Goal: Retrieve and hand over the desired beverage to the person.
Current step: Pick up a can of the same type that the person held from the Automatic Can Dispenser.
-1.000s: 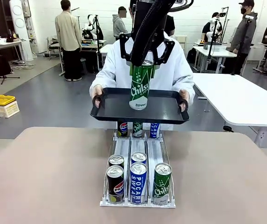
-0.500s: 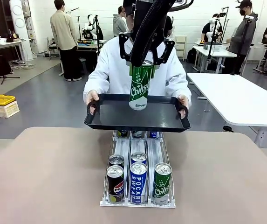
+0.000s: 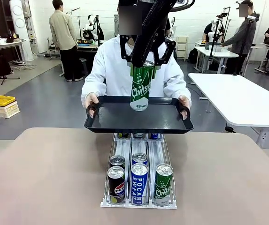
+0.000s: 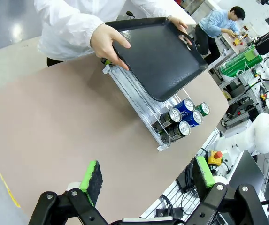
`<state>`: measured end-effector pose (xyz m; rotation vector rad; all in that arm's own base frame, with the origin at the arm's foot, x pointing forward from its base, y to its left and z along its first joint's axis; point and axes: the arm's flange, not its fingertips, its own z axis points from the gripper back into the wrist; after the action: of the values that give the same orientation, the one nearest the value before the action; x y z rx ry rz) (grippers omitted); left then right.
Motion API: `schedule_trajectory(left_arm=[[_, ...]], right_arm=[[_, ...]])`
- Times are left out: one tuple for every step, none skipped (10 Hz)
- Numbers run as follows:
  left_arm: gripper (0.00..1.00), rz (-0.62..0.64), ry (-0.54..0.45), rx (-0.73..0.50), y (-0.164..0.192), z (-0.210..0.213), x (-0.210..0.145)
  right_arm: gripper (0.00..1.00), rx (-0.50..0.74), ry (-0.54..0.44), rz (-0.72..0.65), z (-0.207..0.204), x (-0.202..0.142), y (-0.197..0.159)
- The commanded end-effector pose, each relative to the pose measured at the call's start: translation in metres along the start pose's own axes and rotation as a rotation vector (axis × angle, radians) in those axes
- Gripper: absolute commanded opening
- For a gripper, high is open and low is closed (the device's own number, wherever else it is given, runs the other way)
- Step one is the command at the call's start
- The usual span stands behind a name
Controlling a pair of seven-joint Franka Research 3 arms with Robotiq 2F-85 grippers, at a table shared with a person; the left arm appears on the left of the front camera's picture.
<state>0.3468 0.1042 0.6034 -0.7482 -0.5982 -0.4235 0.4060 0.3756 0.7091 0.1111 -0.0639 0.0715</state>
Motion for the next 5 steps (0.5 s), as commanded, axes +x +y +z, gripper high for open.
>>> schedule_trajectory(left_arm=[[1.00, -0.018, -0.011, -0.012, 0.0009, 0.0005, 0.0003], [1.00, -0.018, -0.011, -0.012, 0.0009, 0.0005, 0.0003], [1.00, -0.018, -0.011, -0.012, 0.0009, 0.0005, 0.0003], [1.00, -0.018, -0.011, -0.012, 0.0009, 0.0005, 0.0003], [1.00, -0.018, -0.011, -0.012, 0.0009, 0.0005, 0.0003]], right_arm=[[0.45, 0.013, -0.001, -0.009, 0.0022, -0.0054, -0.0030], [0.45, 0.013, -0.001, -0.009, 0.0022, -0.0054, -0.0030], [0.45, 0.013, -0.001, -0.009, 0.0022, -0.0054, -0.0030], [0.45, 0.013, -0.001, -0.009, 0.0022, -0.0054, -0.0030], [0.45, 0.013, -0.001, -0.009, 0.0022, -0.0054, -0.0030]])
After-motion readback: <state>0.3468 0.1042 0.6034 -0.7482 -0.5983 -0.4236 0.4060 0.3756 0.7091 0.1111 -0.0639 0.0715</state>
